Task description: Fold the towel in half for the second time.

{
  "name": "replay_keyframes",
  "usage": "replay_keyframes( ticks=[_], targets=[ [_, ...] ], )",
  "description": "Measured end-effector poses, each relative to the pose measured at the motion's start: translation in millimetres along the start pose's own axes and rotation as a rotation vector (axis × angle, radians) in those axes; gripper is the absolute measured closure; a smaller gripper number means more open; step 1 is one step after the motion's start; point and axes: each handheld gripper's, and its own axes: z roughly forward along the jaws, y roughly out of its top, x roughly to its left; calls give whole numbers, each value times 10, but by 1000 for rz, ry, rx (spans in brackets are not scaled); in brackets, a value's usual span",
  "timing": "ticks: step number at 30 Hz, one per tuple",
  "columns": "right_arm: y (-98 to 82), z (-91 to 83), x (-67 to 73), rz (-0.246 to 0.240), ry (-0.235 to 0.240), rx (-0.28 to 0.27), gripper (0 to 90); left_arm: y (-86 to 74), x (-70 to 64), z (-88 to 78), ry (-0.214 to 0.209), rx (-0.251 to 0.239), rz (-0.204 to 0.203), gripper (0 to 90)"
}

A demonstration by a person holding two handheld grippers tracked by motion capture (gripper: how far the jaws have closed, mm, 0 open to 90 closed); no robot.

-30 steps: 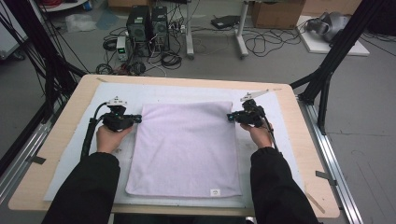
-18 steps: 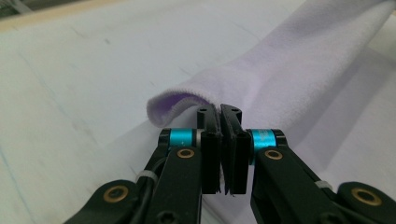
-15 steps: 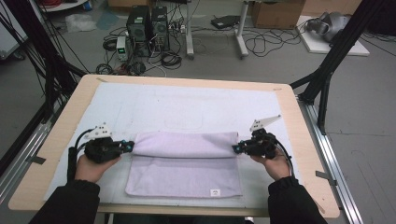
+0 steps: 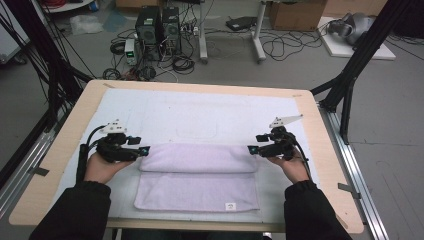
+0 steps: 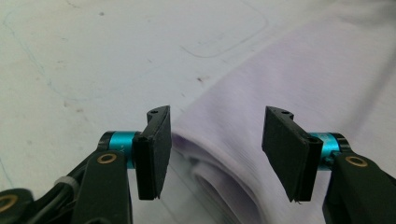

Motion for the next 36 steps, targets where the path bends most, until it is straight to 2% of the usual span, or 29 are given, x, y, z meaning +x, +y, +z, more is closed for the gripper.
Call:
replay_keyframes(
  ticks=[2, 4, 5, 6, 8, 10, 11, 14, 16, 19, 22, 25, 27, 29, 32, 33, 34, 36],
  targets=[
    [-13, 104, -50, 18, 15, 26, 335, -5, 48, 141, -10, 38, -29, 418],
    [-47, 219, -90, 50, 50, 68, 353, -44, 103, 262, -30, 98, -60, 433],
    [-68, 264, -108, 58, 75, 86, 390, -67, 126, 293, -64, 117, -59, 516],
    [-94, 297, -120, 67, 109, 92, 469, -85, 133, 311, -95, 119, -58, 642],
    [-135, 323, -131, 72, 202, 99, 699, -93, 119, 299, -111, 96, -51, 781],
    [-127, 289, -84, 22, 194, 91, 763, -81, 96, 252, -100, 67, -33, 821],
    [-110, 263, -62, 14, 198, 85, 774, -72, 83, 220, -95, 55, -29, 826],
    [-47, 155, 34, -35, 177, 54, 779, -30, 31, 70, -103, -30, -33, 826],
    [-6, 60, 110, -60, 162, 25, 779, 0, -24, -56, -112, -89, -16, 823],
    [50, -88, 243, -91, 155, -10, 778, 3, -140, -248, -101, -136, 14, 822],
    [52, -261, 423, -134, 166, -50, 750, -114, -291, -450, -115, -156, 41, 818],
    [-63, -435, 638, -177, 187, -70, 701, -380, -480, -617, -153, -133, 66, 771],
    [-183, -527, 743, -187, 234, -78, 672, -554, -574, -702, -167, -109, 79, 713],
    [-278, -582, 792, -189, 236, -77, 626, -651, -628, -747, -150, -73, 90, 613],
    [-333, -572, 768, -165, 211, -66, 572, -657, -627, -731, -138, -45, 85, 517],
    [-334, -536, 767, -147, 216, -56, 557, -643, -627, -703, -136, -42, 85, 487],
    [-333, -480, 768, -151, 224, -48, 545, -618, -625, -657, -137, -40, 91, 474],
    [-347, -333, 806, -187, 180, -12, 525, -577, -619, -572, -129, -33, 97, 454]
  ],
)
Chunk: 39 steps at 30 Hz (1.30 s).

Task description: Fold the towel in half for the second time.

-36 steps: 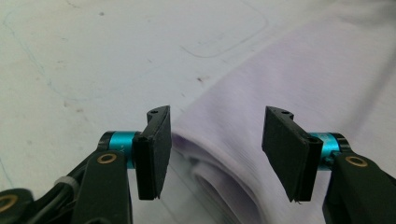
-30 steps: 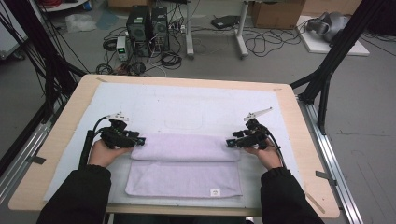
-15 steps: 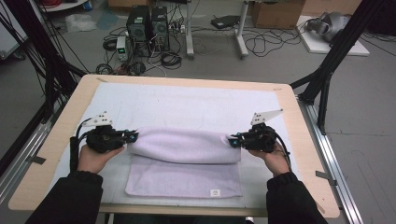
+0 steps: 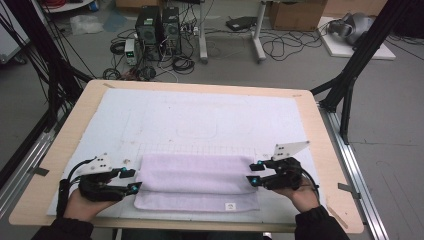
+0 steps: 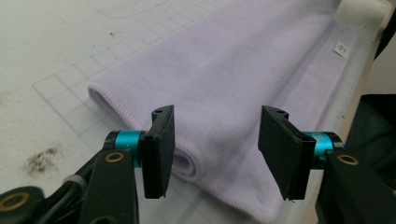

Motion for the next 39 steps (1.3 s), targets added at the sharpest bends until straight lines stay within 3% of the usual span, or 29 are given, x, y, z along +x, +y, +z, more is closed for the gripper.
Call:
replay_keyframes(
  ticks=[4, 7, 8, 10, 11, 15, 20, 22, 25, 26, 27, 28, 32, 35, 39],
  targets=[
    [-22, 275, -39, -38, -18, 99, 521, 86, 72, 221, 1, 41, 16, 466],
    [-48, 420, -110, -13, -6, 140, 542, 101, 142, 387, -10, 89, 4, 469],
    [-62, 436, -129, 3, 15, 143, 600, 91, 149, 421, -24, 106, 9, 515],
    [-76, 438, -136, 2, 39, 152, 732, 65, 143, 455, -48, 122, 29, 730],
    [-81, 431, -139, -3, 56, 151, 779, 52, 131, 456, -60, 118, 29, 784],
    [-66, 356, -100, -8, 77, 120, 835, 51, 61, 337, -59, 93, 46, 857],
    [-41, 231, 13, -30, 100, 77, 836, 51, -82, 164, -81, 63, 65, 857],
    [-44, 138, 117, -65, 147, 58, 824, 32, -167, 79, -98, 51, 84, 838],
    [-54, 45, 206, -85, 151, 32, 713, -5, -239, -7, -93, 38, 80, 633],
    [-51, 31, 203, -90, 129, 26, 669, -8, -231, -8, -69, 39, 67, 597],
    [-41, 38, 186, -73, 103, 36, 666, -6, -215, 4, -52, 40, 56, 527],
    [-37, 62, 164, -67, 114, 37, 662, -6, -188, 24, -51, 43, 46, 498],
    [-56, 252, 116, -32, 136, 71, 632, -20, -151, 150, -72, 67, 34, 527],
    [-89, 311, 143, -42, 151, 92, 630, -70, -197, 182, -121, 104, 45, 587],
    [-127, 274, 135, -43, 110, 91, 620, -158, -301, 68, -147, 123, 62, 592]
  ],
)
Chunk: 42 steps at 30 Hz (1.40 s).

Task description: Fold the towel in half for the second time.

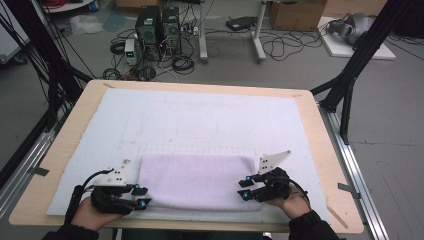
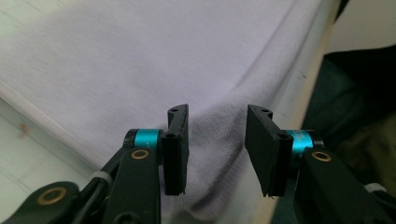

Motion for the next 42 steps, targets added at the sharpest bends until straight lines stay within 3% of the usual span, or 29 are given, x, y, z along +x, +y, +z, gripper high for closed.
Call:
replay_keyframes(
  ticks=[6, 9, 14, 17, 22, 24, 25, 26, 27, 28, 32, 35, 36, 37, 39, 40, 41, 42],
  targets=[
    [24, -115, -134, 26, -79, -22, 589, 74, -10, -233, 35, -73, -10, 523],
    [40, -135, -232, 16, -161, -17, 563, 172, 65, -256, 52, -99, 6, 515],
    [69, -148, -454, 42, -253, -21, 543, 272, 296, -141, 87, -116, -18, 522],
    [72, -134, -540, 47, -283, -26, 537, 299, 461, -44, 137, -112, -35, 523],
    [46, -3, -656, 48, -306, 29, 531, 333, 711, 243, 235, -23, -55, 528],
    [37, 50, -687, 57, -302, 49, 599, 319, 768, 374, 232, 47, -59, 631],
    [34, 76, -696, 65, -289, 67, 668, 311, 762, 416, 244, 56, -37, 695],
    [37, 87, -699, 55, -290, 76, 742, 309, 741, 422, 257, 38, -30, 738],
    [49, 82, -689, 48, -286, 79, 816, 322, 717, 416, 270, 34, -21, 840],
    [65, 63, -670, 38, -284, 72, 838, 330, 706, 410, 278, 30, -17, 869],
    [173, -93, -642, 39, -307, 23, 844, 418, 698, 293, 309, -38, -18, 880],
    [258, -152, -650, 35, -337, 4, 838, 475, 730, 276, 349, -57, -25, 878],
    [265, -132, -676, 42, -367, 16, 804, 475, 739, 283, 345, -58, -31, 857],
    [252, -105, -709, 65, -378, 28, 777, 466, 738, 289, 322, -61, -37, 769],
    [219, -80, -752, 87, -371, 45, 665, 430, 694, 286, 287, -77, -35, 648],
    [204, -91, -744, 104, -365, 28, 661, 402, 661, 282, 265, -79, -28, 614],
    [191, -112, -724, 101, -333, 3, 651, 365, 610, 283, 251, -72, -21, 611],
    [179, -126, -667, 89, -331, -13, 645, 333, 564, 282, 237, -66, -13, 593]
  ],
)
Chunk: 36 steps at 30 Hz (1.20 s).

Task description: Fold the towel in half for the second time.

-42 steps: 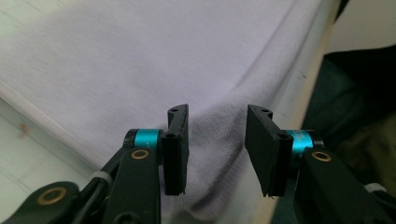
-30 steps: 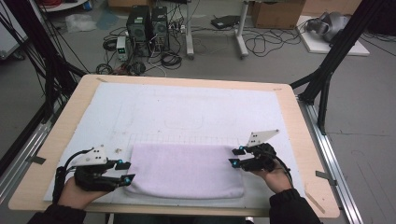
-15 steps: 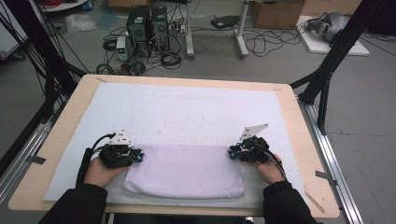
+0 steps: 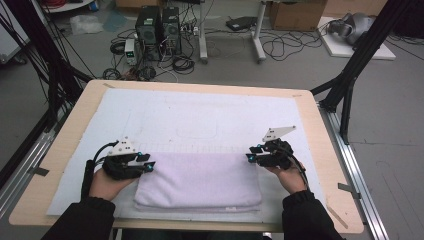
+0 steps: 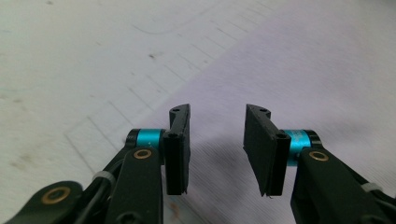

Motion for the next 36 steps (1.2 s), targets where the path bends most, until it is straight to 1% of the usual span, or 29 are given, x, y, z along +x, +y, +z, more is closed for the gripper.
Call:
replay_keyframes(
  ticks=[1, 3, 4, 5, 6, 7, 8, 9, 10, 12, 14, 15, 16, 17, 18, 20, 22, 23, 25, 28, 30, 32, 33, 34, 35, 36],
  targets=[
    [-20, -15, 47, -9, 11, 2, 647, -26, -29, -5, -14, 4, 8, 592],
    [-82, -10, 126, -18, 34, 12, 644, -108, -109, -26, -32, 29, 26, 585],
    [-119, -3, 169, -25, 39, 20, 641, -146, -137, -36, -33, 39, 33, 583],
    [-147, 6, 199, -27, 43, 39, 633, -174, -153, -42, -31, 47, 33, 579],
    [-168, 10, 217, -27, 46, 43, 623, -218, -169, -55, -29, 59, 37, 567],
    [-197, 4, 259, -23, 55, 32, 620, -244, -181, -66, -27, 63, 38, 553],
    [-212, 2, 286, -23, 69, 30, 619, -278, -198, -84, -24, 64, 46, 548],
    [-227, -6, 328, -28, 75, 40, 611, -305, -214, -109, -19, 62, 53, 539],
    [-249, -20, 382, -37, 80, 40, 609, -321, -222, -137, -20, 58, 52, 532],
    [-296, -56, 486, -53, 104, 40, 603, -340, -233, -184, -15, 57, 51, 525],
    [-341, -91, 595, -90, 121, 41, 590, -352, -233, -219, -18, 57, 55, 524],
    [-354, -103, 625, -103, 117, 43, 578, -346, -225, -229, -17, 56, 50, 524],
    [-358, -114, 633, -103, 109, 45, 572, -333, -213, -235, -11, 53, 49, 522],
    [-351, -122, 612, -97, 110, 38, 558, -314, -197, -242, -5, 46, 46, 518],
    [-336, -131, 577, -84, 101, 31, 543, -290, -172, -249, -3, 38, 43, 517],
    [-294, -138, 489, -63, 94, 14, 503, -237, -125, -247, 9, 21, 30, 513],
    [-229, -135, 376, -41, 70, 3, 466, -155, -32, -223, 28, 5, 13, 507],
    [-186, -125, 299, -33, 55, 0, 451, -122, 13, -196, 39, -3, 3, 495],
    [-126, -95, 158, -5, 37, -13, 410, -72, 107, -133, 52, -5, -22, 485],
    [-112, -6, -11, 32, 30, -31, 395, -26, 256, 5, 66, 2, -61, 466],
    [-141, 83, -97, 52, 17, -7, 383, -30, 327, 98, 85, 17, -83, 452],
    [-172, 152, -149, 81, 26, 10, 378, -57, 376, 162, 95, 44, -98, 451],
    [-183, 180, -162, 90, 37, 17, 378, -76, 407, 190, 92, 59, -117, 445],
    [-189, 212, -162, 90, 41, 31, 379, -84, 421, 201, 82, 66, -132, 443],
    [-192, 231, -159, 84, 41, 39, 382, -93, 426, 213, 71, 65, -141, 457],
    [-194, 246, -149, 88, 44, 53, 401, -96, 421, 218, 63, 63, -143, 481]
  ],
)
